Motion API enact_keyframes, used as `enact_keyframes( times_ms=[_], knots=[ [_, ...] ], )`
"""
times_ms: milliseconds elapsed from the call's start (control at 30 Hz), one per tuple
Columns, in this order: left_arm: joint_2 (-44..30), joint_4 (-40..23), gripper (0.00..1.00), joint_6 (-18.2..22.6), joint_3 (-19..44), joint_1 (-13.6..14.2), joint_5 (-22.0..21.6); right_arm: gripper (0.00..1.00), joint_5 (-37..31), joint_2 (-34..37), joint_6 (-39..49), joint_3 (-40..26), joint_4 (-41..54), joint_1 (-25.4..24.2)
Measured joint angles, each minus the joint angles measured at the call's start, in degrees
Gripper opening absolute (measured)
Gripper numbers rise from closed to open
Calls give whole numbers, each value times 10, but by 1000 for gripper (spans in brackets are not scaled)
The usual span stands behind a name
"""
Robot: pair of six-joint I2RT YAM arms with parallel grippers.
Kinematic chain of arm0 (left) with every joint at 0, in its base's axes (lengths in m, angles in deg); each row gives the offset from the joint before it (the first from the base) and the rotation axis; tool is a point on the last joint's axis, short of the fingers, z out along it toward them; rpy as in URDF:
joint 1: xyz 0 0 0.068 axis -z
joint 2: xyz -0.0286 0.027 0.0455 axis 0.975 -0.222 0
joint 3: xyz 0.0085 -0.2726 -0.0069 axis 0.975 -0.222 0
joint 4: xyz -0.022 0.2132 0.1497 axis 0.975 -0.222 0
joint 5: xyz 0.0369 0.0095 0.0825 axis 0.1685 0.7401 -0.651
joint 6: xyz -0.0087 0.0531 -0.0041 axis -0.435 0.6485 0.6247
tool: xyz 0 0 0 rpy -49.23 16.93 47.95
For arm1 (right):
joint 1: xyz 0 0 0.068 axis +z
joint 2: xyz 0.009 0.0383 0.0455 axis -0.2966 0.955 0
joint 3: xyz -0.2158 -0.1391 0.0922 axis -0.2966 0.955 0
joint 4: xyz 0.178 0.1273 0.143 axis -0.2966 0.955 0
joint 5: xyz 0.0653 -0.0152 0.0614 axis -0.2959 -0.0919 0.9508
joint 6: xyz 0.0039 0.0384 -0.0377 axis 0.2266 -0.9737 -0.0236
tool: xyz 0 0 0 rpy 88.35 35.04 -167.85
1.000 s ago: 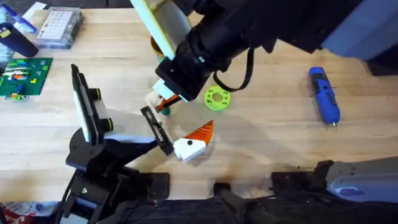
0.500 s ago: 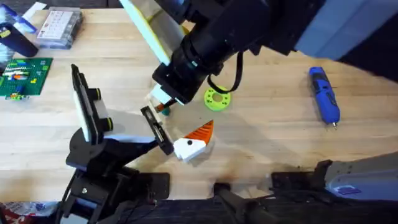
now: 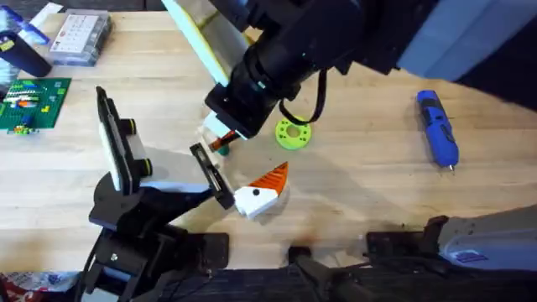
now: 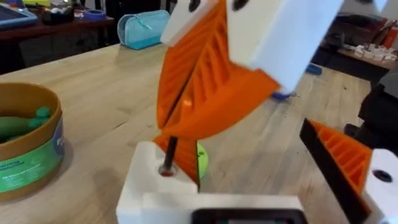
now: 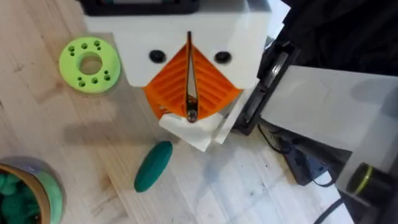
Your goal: Pick up the gripper from the table and insert it into the empty holder that is missing its gripper. Then pick up a screw, insert it into the mounting hole, and use the screwdriver to tighten it. Finally, clean up the table by picking up the vegetable and placing it into the bucket.
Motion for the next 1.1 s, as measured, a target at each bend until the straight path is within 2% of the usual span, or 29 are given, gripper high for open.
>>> enact_keyframes(
  times_ms=[1100],
  knots=[
    [0, 0, 992, 0, 0, 0, 0, 7, -1, 13, -1, 0, 5, 0]
  ],
)
